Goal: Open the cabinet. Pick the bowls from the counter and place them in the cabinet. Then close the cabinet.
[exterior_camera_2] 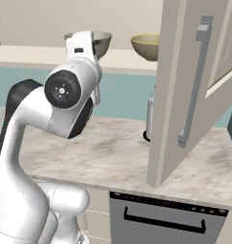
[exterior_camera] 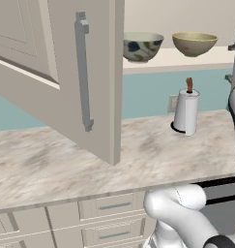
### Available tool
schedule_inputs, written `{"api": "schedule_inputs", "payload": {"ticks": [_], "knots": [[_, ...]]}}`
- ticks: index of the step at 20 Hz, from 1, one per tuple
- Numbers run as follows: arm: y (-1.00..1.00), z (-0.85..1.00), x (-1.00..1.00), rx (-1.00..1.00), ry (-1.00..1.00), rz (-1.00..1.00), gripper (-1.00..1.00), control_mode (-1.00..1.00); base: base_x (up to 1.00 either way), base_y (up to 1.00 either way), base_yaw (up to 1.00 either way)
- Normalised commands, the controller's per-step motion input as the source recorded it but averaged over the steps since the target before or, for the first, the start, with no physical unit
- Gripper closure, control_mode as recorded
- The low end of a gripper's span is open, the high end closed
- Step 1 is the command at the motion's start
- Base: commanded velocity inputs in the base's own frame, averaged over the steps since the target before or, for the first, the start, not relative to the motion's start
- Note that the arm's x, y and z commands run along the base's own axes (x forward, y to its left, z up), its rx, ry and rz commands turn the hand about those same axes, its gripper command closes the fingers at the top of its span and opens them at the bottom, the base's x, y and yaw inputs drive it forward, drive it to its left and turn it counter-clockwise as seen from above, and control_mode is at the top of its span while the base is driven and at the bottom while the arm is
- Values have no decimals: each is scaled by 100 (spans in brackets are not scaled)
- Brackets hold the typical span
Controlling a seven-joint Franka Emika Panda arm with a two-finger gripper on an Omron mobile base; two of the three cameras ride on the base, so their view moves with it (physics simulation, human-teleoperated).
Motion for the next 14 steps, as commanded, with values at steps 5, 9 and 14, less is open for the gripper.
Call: {"api": "schedule_inputs", "payload": {"ticks": [5, 9, 14], "knots": [[-1, 0, -100, 0, -7, 0, -100, -100, 0, 0, 0], [-9, 0, -100, 0, -3, 0, -100, -100, 0, 0, 0], [-12, 0, -100, 0, 0, 0, -100, -100, 0, 0, 0]]}}
